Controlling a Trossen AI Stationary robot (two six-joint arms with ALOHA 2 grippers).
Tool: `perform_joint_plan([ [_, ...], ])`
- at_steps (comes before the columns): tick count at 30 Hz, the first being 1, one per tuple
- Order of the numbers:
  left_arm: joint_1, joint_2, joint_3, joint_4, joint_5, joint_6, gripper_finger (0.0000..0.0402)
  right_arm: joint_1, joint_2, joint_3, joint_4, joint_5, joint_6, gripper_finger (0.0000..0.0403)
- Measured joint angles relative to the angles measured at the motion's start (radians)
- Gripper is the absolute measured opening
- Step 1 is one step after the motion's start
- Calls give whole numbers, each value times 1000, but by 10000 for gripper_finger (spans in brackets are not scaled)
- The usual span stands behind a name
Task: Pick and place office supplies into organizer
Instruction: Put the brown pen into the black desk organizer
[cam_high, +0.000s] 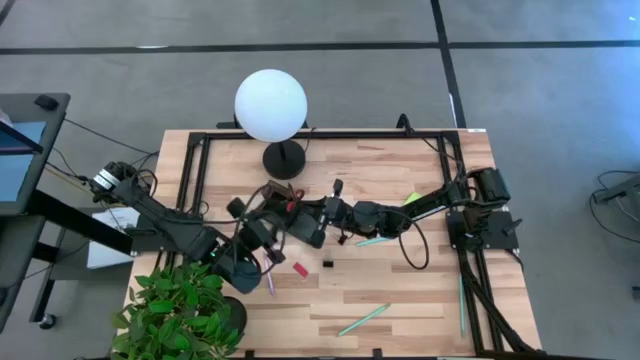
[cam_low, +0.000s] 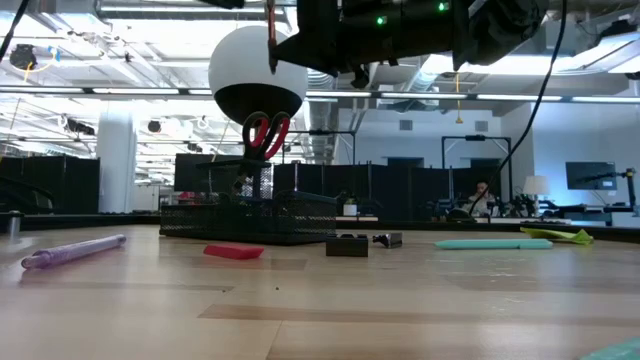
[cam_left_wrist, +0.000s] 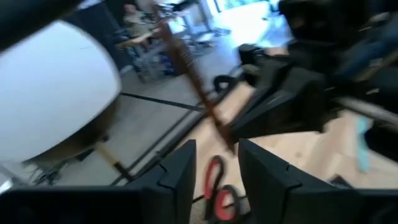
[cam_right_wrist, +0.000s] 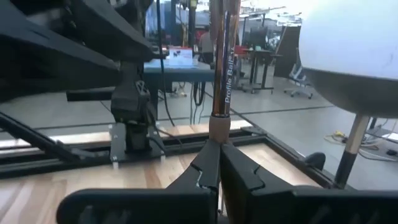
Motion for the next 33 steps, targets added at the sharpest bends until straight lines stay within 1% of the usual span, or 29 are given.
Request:
perform_joint_plan([
  [4,40,0,0,216,110,190,156,3,0,0,6,0,0,1],
  [6,57,0,0,294,121,246,173,8,0,0,8,0,-3,1],
  [8,70,0,0,329,120,276,189,16,0,0,21,0,-14,0],
  [10,79,0,0,336,106,281,204,26,0,0,22,1,-34,0],
  [15,87,0,0,331,49,207,228,33,0,0,26,9,-57,0],
  [20,64,0,0,327,59,176,233,25,-1,0,68,80,-96,0],
  [22,54,0,0,318,51,175,233,22,-1,0,84,89,-104,0],
  [26,50,1,0,319,-49,184,233,19,-2,0,118,62,-104,0],
  [28,57,1,0,320,-72,186,233,20,-2,0,123,34,-104,0],
  [30,72,1,0,322,-60,187,233,20,-2,0,123,2,-96,0],
  [33,96,1,0,335,-6,197,233,20,-2,0,123,-38,-66,0],
])
